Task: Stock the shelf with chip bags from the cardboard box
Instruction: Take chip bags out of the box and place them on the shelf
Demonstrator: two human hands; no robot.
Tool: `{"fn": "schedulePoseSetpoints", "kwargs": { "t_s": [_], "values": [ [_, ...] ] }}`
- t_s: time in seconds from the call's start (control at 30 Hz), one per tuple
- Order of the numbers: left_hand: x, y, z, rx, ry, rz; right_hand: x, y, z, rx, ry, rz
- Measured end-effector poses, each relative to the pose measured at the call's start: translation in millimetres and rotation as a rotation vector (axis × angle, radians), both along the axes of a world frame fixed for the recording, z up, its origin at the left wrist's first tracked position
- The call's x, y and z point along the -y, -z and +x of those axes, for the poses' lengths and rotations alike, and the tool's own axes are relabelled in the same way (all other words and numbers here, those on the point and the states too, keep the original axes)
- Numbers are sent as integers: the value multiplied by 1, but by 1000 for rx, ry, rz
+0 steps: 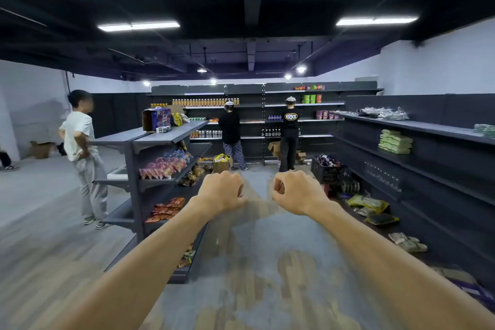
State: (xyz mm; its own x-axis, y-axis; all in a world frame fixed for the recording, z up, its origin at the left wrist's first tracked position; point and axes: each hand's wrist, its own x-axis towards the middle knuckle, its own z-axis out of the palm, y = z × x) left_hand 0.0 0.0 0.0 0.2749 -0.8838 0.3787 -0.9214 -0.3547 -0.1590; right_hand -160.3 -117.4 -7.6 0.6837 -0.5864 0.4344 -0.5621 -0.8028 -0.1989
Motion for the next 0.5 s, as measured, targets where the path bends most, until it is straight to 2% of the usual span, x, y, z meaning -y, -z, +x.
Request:
{"fn": "schedulePoseSetpoints", "kwargs": {
  "t_s": [0.1,0.5],
  "values": [
    [24,5,41,24,8,-5,23,7,42,-1,-1,-19],
    [151,11,202,-67,66,49,142,5,188,-13,-10,75]
  ]
}}
